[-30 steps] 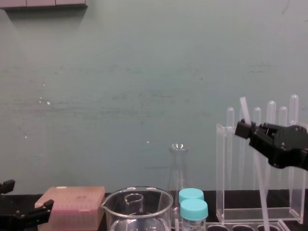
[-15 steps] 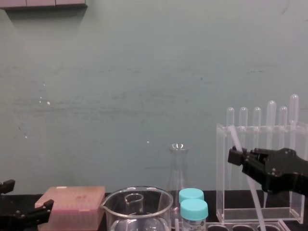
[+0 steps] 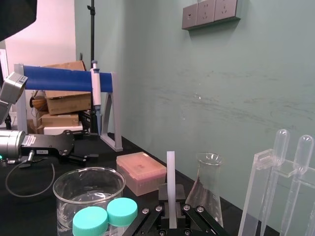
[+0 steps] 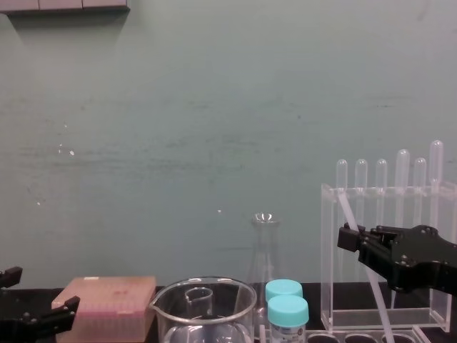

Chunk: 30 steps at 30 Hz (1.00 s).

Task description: Pick up the stirring rod with one hand, then place it down.

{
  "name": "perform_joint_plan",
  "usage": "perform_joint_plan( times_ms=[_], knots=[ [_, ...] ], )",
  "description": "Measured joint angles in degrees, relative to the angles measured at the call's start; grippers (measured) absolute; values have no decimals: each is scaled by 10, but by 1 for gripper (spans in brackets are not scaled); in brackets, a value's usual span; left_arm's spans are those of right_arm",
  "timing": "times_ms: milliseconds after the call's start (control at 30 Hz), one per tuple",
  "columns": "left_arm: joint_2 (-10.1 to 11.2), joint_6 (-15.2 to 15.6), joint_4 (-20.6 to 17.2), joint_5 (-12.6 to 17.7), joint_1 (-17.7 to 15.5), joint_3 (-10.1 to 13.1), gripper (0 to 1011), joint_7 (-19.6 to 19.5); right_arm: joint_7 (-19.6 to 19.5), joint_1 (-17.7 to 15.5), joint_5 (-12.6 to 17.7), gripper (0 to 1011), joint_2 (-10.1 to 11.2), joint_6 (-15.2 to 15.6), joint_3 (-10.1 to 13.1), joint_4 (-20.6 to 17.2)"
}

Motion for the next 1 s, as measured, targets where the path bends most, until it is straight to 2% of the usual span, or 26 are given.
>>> perform_joint_plan(
  times_ms=[500,633,733,967,1000],
  knots=[
    [0,0,0,0,0,0,1000,0,0,0,0,74,0,-1,1,-1],
    [0,0,0,0,0,0,1000,0,0,0,1,147,0,-2,1,-1],
    [0,0,0,0,0,0,1000,0,0,0,1,282,0,-2,1,-1],
    [0,0,0,0,0,0,1000,0,0,0,1,486,0,-2,1,-1],
    [0,0,0,0,0,0,1000,0,0,0,1,548,0,-2,1,-1]
  ],
)
